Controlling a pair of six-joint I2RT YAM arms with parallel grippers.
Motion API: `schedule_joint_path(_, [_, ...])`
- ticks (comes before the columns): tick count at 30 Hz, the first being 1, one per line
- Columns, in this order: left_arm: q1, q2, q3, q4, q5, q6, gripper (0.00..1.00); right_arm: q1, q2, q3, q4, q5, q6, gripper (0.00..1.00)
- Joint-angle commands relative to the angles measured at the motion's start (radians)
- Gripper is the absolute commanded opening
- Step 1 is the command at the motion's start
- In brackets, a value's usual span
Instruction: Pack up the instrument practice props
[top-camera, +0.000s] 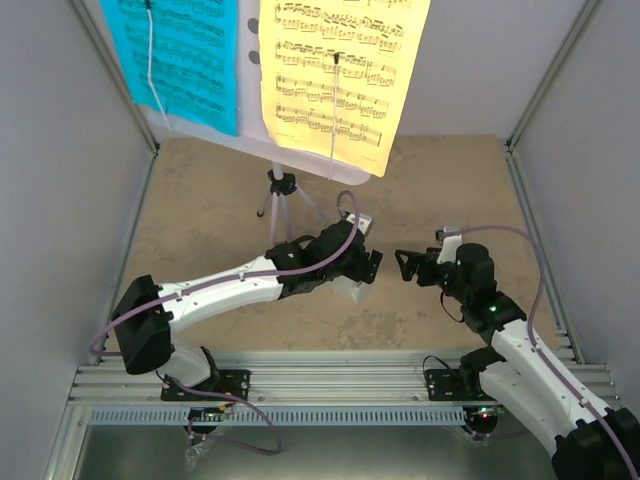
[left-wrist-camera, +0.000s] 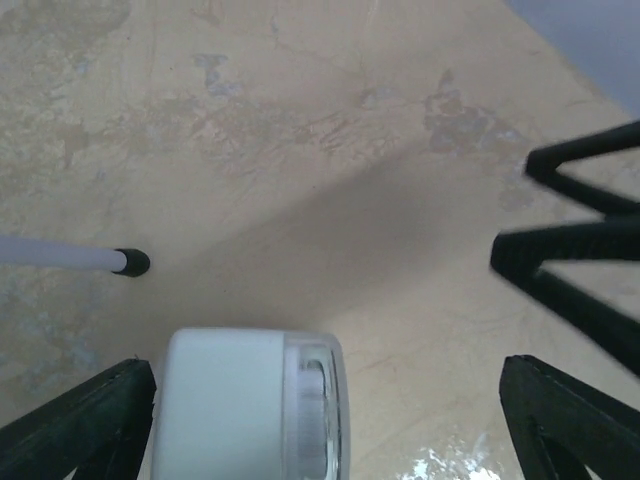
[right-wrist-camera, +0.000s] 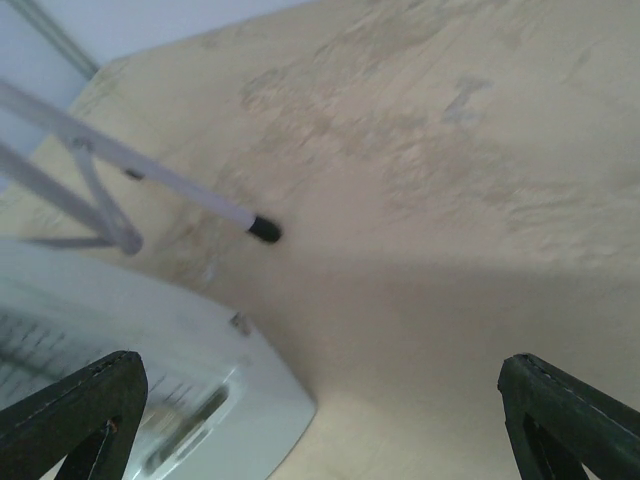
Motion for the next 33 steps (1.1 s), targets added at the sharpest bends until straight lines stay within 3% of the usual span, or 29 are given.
schedule_joint_path(1, [-0.004,-0.095,-0.046,0.013,0.051,-0.036,0.98,-0.004,0.002,-0.098,0.07,-0.278,0.048,0.97])
schedule_joint_path(3, [-0.004,-0.155,-0.088,-0.002,0.087,-0.034,0.99,0.012,0.005,-0.162,0.135,-0.345,0.062,0.98])
schedule_joint_path(7, [0.03,-0.289,-0.146,-0.033,0.207,-0.01,0.99,0.151,0.024,-0.227,0.22,-0.292,0.089,0.98])
schedule_joint_path(12, [0.17,-0.409,-0.184,-0.032,0.413,0.027,0.99,0.369,0.129,-0.212,0.256,-0.086,0.101,0.98])
schedule_joint_path(17, [0.219,-0.437,-0.167,-0.027,0.513,0.049,0.99,0.464,0.279,-0.142,0.24,0.133,0.035,0.98])
schedule_joint_path(21, [0.22,-0.448,-0.177,-0.03,0.543,0.043,0.99,0.483,0.392,-0.088,0.25,0.192,-0.017,0.98])
schedule_joint_path(24, [0.221,-0.462,-0.194,-0.04,0.52,0.051,0.99,0.493,0.406,-0.099,0.332,0.184,-0.019,0.98])
schedule_joint_path(27, [0.232,-0.453,-0.197,-0.055,0.503,0.057,0.99,0.486,0.41,-0.102,0.34,0.282,0.008,0.98])
schedule_joint_path(29, [0.24,-0.433,-0.193,-0.054,0.536,0.064,0.99,0.449,0.394,-0.111,0.36,0.309,0.013,0.98])
schedule_joint_path(33, [0.241,-0.388,-0.163,-0.052,0.594,0.104,0.99,0.259,0.347,-0.141,0.407,0.197,0.0,0.98])
